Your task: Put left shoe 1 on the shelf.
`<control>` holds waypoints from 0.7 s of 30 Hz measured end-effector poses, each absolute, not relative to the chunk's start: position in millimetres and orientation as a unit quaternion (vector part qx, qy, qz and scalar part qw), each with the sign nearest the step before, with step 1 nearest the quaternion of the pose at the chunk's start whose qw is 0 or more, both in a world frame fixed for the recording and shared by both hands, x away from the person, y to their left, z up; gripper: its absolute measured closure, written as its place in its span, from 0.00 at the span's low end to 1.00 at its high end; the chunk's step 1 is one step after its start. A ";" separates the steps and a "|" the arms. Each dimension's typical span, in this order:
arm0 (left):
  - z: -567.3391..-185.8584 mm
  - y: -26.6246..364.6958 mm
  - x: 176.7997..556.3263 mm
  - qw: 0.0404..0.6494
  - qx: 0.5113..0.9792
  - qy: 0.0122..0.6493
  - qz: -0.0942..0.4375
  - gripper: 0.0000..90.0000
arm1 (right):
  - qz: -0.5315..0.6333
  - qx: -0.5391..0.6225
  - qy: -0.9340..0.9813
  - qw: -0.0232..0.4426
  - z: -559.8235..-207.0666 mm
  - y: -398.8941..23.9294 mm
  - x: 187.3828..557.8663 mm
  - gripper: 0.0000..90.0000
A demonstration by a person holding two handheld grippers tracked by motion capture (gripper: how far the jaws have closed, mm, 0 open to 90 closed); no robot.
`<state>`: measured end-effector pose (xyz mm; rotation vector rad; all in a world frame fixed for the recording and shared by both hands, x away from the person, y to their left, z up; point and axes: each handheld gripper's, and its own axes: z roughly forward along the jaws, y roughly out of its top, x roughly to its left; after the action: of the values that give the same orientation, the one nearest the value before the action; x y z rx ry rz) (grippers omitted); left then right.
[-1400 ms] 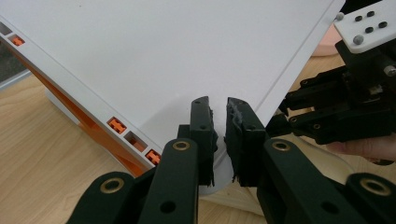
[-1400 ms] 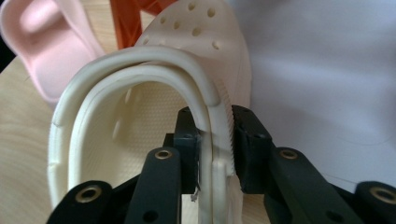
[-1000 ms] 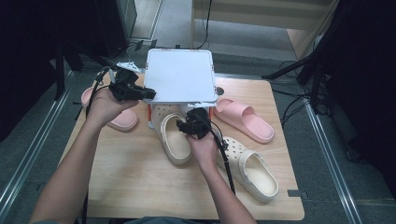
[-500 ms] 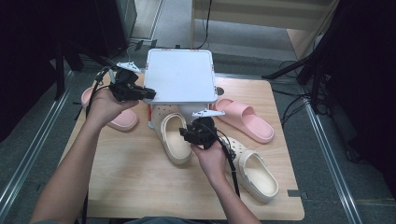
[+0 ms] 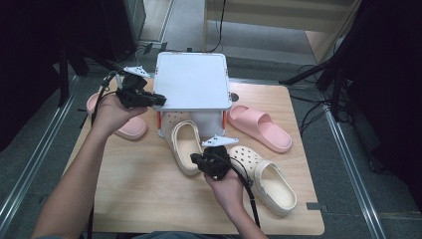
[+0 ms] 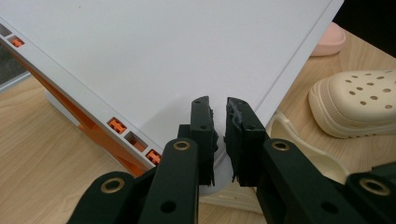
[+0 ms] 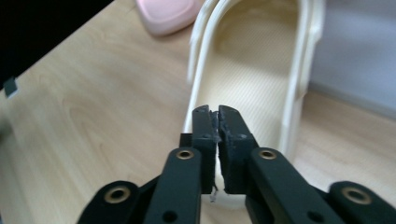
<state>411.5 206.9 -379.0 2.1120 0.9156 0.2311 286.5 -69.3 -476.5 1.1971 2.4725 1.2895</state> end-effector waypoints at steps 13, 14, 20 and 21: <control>-379.0 206.3 410.8 0.399 0.837 0.360 0.099 0.92 | 0.406 0.398 0.821 0.055 -505.2 -83.0 258.4 1.00; -379.1 206.3 410.9 0.400 0.837 0.360 0.098 0.92 | 0.401 0.398 0.823 0.056 -508.1 -83.4 257.6 1.00; -379.3 206.9 411.3 0.402 0.835 0.363 0.096 0.92 | 0.378 0.398 0.834 0.060 -519.6 -77.0 262.2 1.00; -379.4 207.3 411.5 0.402 0.836 0.362 0.095 0.92 | 0.377 0.397 0.835 0.059 -520.9 -75.9 263.0 1.00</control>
<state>411.5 207.3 -379.4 2.1126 0.9147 0.2396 263.0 -75.9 -520.9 1.2029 2.5282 1.1413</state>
